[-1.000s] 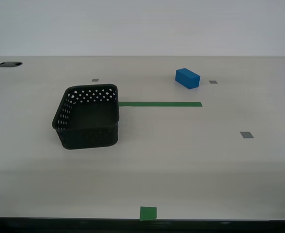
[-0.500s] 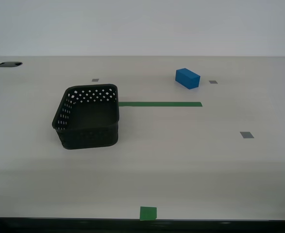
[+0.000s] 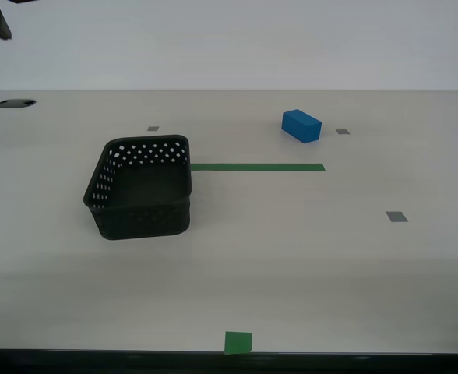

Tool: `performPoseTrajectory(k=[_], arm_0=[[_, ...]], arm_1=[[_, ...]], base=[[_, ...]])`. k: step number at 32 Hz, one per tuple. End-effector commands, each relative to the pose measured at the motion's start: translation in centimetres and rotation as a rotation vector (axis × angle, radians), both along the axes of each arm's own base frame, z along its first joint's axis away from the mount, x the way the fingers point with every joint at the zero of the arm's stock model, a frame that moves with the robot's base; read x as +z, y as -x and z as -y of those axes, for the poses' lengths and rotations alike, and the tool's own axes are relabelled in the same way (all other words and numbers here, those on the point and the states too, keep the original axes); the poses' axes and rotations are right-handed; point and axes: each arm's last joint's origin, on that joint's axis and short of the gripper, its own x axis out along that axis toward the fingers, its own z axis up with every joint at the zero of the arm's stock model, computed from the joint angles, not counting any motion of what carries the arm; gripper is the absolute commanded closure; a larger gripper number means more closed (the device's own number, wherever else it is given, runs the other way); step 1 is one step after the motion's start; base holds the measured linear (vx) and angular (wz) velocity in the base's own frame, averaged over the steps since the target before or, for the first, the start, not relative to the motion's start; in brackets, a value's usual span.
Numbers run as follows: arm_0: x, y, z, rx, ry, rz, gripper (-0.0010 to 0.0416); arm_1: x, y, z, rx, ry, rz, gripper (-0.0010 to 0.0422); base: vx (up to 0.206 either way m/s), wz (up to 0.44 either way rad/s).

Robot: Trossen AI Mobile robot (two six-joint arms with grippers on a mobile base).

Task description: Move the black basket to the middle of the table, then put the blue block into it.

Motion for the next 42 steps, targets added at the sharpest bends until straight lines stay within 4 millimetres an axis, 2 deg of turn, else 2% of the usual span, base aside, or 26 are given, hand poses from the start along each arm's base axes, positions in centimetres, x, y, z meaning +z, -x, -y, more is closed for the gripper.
performPoseTrajectory(k=[1, 3, 5, 14, 16, 20, 24, 25, 29, 32, 36, 42], arm_0=[[0.0, 0.0, 0.0, 0.001, 0.0, 0.002, 0.0406], [0.0, 0.0, 0.0, 0.001, 0.0, 0.002, 0.0405], [0.0, 0.0, 0.0, 0.001, 0.0, 0.002, 0.0406], [0.0, 0.0, 0.0, 0.002, 0.0, 0.002, 0.0406], [0.0, 0.0, 0.0, 0.002, 0.0, 0.002, 0.0405], [0.0, 0.0, 0.0, 0.002, 0.0, 0.002, 0.0405], [0.0, 0.0, 0.0, 0.002, 0.0, 0.002, 0.0405], [0.0, 0.0, 0.0, 0.002, 0.0, 0.002, 0.0406], [0.0, 0.0, 0.0, 0.002, 0.0, 0.002, 0.0406], [0.0, 0.0, 0.0, 0.002, -0.001, 0.002, 0.0405], [0.0, 0.0, 0.0, 0.002, -0.001, 0.002, 0.0405], [0.0, 0.0, -0.1, 0.004, -0.005, 0.002, 0.0406]], arm_1=[[-1.0, -0.5, 0.5, -0.047, 0.098, -0.115, 0.0412], [-2.3, -1.1, 1.2, -0.138, 0.237, -0.203, 0.0412], [-3.6, -1.6, 1.7, -0.186, 0.293, -0.275, 0.0412], [-8.2, -3.1, 2.9, -0.222, 0.262, -0.468, 0.0411], [-9.3, -3.4, 3.3, -0.24, 0.223, -0.507, 0.0397], [-10.9, -3.7, 4.0, -0.254, 0.205, -0.568, 0.0345], [-12.4, -3.9, 4.7, -0.264, 0.201, -0.622, 0.0267], [-13.0, -4.0, 5.0, -0.261, 0.203, -0.641, 0.0228], [-13.5, -4.0, 5.7, -0.243, 0.21, -0.656, 0.0157], [-13.4, -4.2, 6.1, -0.234, 0.215, -0.633, 0.0127], [-14.0, -4.3, 6.2, -0.204, 0.169, -0.64, 0.0121], [-16.7, -4.8, 7.5, -0.198, 0.154, -0.726, 0.0122]], base=[[0.0, 0.0], [0.0, 0.0], [0.0, 0.0], [0.0, 0.0], [0.0, 0.0], [0.0, 0.0], [0.0, 0.0], [0.0, 0.0], [0.0, 0.0], [0.0, 0.0], [0.0, 0.0], [0.0, 0.0]])
